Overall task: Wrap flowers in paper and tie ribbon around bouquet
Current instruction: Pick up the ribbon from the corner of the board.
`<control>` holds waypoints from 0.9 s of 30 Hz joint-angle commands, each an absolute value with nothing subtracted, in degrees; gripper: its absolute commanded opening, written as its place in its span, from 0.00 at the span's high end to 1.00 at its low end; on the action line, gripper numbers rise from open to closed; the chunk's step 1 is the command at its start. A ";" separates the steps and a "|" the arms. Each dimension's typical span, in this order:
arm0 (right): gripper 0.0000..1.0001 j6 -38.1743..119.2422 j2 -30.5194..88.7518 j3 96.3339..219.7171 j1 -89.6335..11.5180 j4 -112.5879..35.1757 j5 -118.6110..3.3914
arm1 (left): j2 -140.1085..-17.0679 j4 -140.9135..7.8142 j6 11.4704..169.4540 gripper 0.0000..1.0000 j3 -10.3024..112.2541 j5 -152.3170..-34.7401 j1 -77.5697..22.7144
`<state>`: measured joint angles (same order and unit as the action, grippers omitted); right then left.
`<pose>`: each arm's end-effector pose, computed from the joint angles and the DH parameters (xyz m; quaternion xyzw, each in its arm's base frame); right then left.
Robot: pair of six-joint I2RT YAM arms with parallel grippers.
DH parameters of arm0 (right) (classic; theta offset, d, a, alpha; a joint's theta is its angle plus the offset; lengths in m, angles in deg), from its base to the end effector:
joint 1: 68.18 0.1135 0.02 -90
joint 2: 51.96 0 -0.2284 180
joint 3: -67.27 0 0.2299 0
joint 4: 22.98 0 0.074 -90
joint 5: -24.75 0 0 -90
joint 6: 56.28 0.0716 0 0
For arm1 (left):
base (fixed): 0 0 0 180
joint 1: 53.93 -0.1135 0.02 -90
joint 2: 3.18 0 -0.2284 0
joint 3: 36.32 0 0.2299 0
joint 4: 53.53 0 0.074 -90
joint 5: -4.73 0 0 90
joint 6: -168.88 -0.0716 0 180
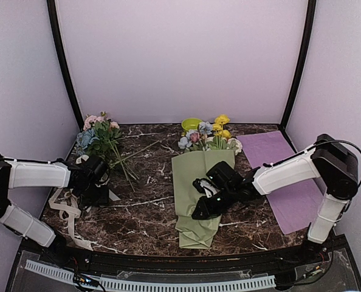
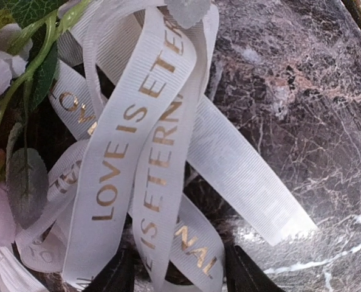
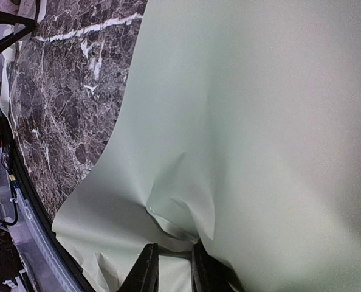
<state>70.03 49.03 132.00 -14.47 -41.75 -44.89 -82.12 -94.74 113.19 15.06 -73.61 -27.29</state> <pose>0.1751 0.2806 0.0861 -0.1945 0.9199 0.3283 0.0899 0.2140 -0.0912 0.0969 -0.0841 0.9744 -0.0069 0.2086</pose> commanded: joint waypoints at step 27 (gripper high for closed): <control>0.80 69.53 53.50 133.52 -14.09 -46.89 -48.63 | -61.06 -82.43 70.08 1.00 65.30 -93.44 -5.97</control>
<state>69.99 50.27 133.81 -14.43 -43.15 -44.61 -58.97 -84.86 76.01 60.98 -80.54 -6.57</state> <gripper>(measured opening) 0.197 0.006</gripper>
